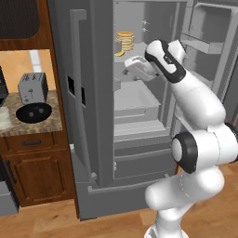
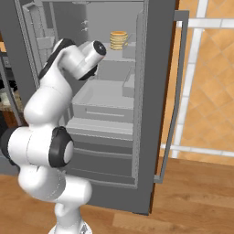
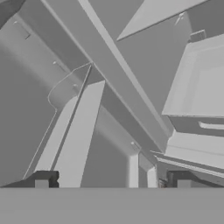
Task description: Grab a lemon wedge from the fridge and one ice cube from the ice bowl, and put them in the glass of lemonade.
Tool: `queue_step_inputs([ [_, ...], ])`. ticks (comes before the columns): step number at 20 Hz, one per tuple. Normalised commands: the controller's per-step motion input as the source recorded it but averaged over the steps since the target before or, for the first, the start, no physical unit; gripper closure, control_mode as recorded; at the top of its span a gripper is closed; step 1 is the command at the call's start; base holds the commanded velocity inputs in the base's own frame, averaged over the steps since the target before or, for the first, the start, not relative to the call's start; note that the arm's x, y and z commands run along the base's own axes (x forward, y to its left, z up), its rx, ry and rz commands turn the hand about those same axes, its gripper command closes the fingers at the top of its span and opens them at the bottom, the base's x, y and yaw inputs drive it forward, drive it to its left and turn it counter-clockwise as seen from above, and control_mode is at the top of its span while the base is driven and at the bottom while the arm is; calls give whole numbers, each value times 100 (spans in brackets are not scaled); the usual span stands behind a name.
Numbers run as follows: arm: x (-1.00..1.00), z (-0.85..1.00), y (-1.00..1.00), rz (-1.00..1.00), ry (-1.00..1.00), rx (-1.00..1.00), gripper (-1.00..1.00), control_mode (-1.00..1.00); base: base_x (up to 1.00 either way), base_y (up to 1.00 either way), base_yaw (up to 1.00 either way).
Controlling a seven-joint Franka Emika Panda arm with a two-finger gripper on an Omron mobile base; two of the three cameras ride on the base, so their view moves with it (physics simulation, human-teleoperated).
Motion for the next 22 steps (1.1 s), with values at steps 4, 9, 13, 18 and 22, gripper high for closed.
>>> queue_step_inputs([
  [4, 49, -9, 34, 0, -2, 0, -100, -100, 0, 0, 0],
  [9, 28, -22, 38, 0, 0, 0, -100, -100, 0, 0, 0],
  [13, 17, 14, 13, 0, 0, 0, -100, -100, 0, 0, 0],
  [18, 53, -6, 2, 0, 9, 2, -100, -100, 0, 0, 0],
  [22, 19, -30, 10, 0, 12, 0, -100, -100, 0, 0, 0],
])
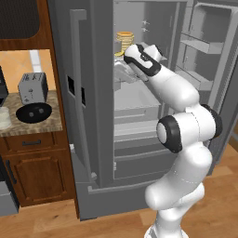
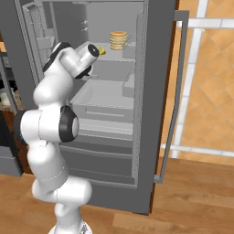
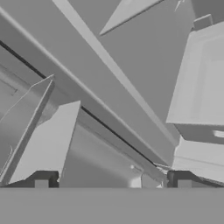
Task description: Grab a lemon wedge from the fridge and one ice cube from the ice bowl, and put them in the glass of lemonade.
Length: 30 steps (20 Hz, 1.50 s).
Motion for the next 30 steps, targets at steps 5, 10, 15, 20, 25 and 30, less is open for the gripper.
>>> queue_step_inputs([
  [5, -5, -16, 34, 5, 1, 0, -100, -100, 0, 0, 0],
  [10, 0, -9, 57, 3, 2, 0, -100, -100, 0, 0, 0],
  [15, -26, -2, 57, 8, 2, 0, -100, -100, 0, 0, 0],
  [20, -94, -5, 41, 17, -4, 7, -100, -100, 0, 0, 0],
  [25, -73, 3, 65, 17, -7, 2, -100, -100, 0, 0, 0],
  [30, -40, 19, 79, 8, -9, 0, -100, -100, 0, 0, 0],
])
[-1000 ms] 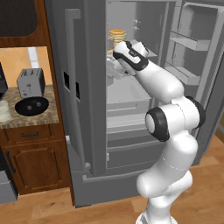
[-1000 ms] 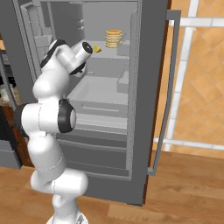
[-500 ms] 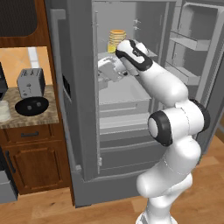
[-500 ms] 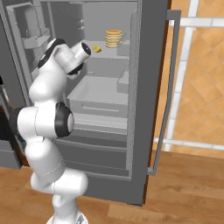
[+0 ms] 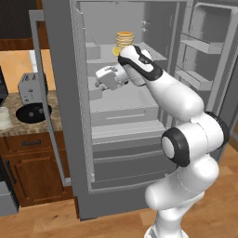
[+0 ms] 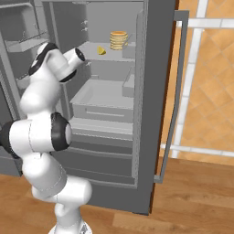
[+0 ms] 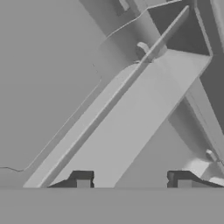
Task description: Grab a lemon wedge from the fridge and one ice cube from the ice bowl, and put them in the glass of lemonade.
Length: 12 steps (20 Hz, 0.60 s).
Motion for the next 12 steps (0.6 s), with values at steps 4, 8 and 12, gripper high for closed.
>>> queue_step_inputs([
  [4, -45, 19, 36, 8, -2, -10, -100, -100, 0, 0, 0],
  [8, -81, 51, -63, 2, -8, -12, -100, -100, 0, 0, 0],
  [12, -81, 35, -100, -1, -20, -13, -100, -100, 0, 0, 0],
])
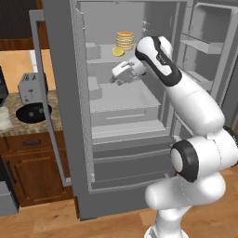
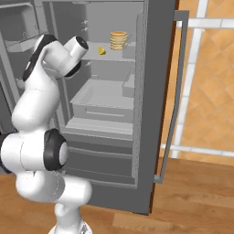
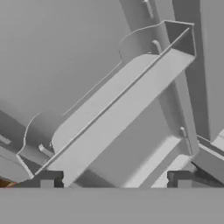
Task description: Grab a lemon wedge from the fridge and one ice cube from the ice bowl, and put them in the glass of lemonade.
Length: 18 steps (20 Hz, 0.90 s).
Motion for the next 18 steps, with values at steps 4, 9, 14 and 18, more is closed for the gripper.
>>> queue_step_inputs([
  [4, -80, 29, -91, -10, -26, -19, -100, -100, 0, 0, 0],
  [9, -92, 9, -53, -20, -24, -31, -100, -100, 0, 0, 0],
  [14, -100, 43, -23, -21, -6, -34, -100, -100, 0, 0, 0],
  [18, -100, 8, -42, -26, -6, -14, -100, -100, 0, 0, 0],
])
